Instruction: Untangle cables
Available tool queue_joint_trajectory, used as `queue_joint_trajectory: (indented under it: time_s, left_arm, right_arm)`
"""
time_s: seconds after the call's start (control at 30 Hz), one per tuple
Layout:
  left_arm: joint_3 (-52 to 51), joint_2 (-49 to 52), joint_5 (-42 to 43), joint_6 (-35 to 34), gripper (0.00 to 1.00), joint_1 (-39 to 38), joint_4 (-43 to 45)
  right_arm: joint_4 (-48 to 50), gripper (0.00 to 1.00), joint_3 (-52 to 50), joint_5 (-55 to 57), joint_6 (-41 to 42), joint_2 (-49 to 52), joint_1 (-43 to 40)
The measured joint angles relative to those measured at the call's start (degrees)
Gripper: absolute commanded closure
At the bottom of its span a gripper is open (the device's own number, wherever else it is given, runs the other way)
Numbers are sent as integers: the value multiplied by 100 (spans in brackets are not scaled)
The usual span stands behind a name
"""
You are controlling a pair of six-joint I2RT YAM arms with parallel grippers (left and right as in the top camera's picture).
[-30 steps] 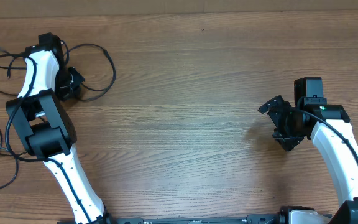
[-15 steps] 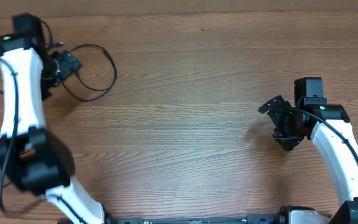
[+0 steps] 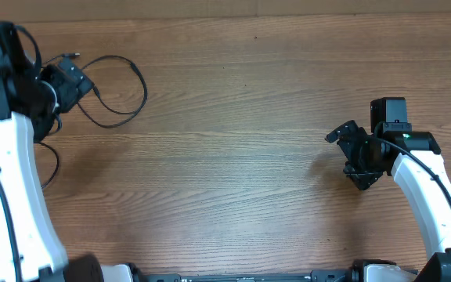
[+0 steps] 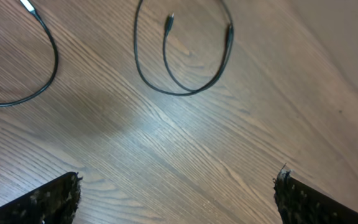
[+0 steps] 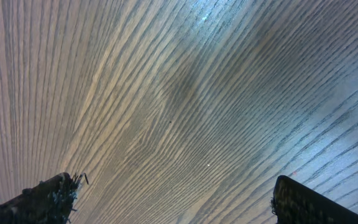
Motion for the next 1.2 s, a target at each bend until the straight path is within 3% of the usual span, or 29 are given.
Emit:
queue_joint_trajectory:
  time_s: [0.33, 0.6, 0.83, 1.2]
  left_arm:
    - [-2675, -2966, -26, 15, 1, 0, 1058]
    - [-4216, -5123, -807, 20, 0, 0, 916]
    - [-4572, -5390, -1377, 9, 1, 0, 970]
    - [-4588, -5230, -1104, -162, 0, -37, 837]
  right_arm:
    - [0, 0, 0, 0, 2, 0, 0]
    - [0, 0, 0, 0, 0, 0, 0]
    - [2, 0, 0, 0, 0, 0, 0]
    - [4, 0, 0, 0, 0, 0, 0]
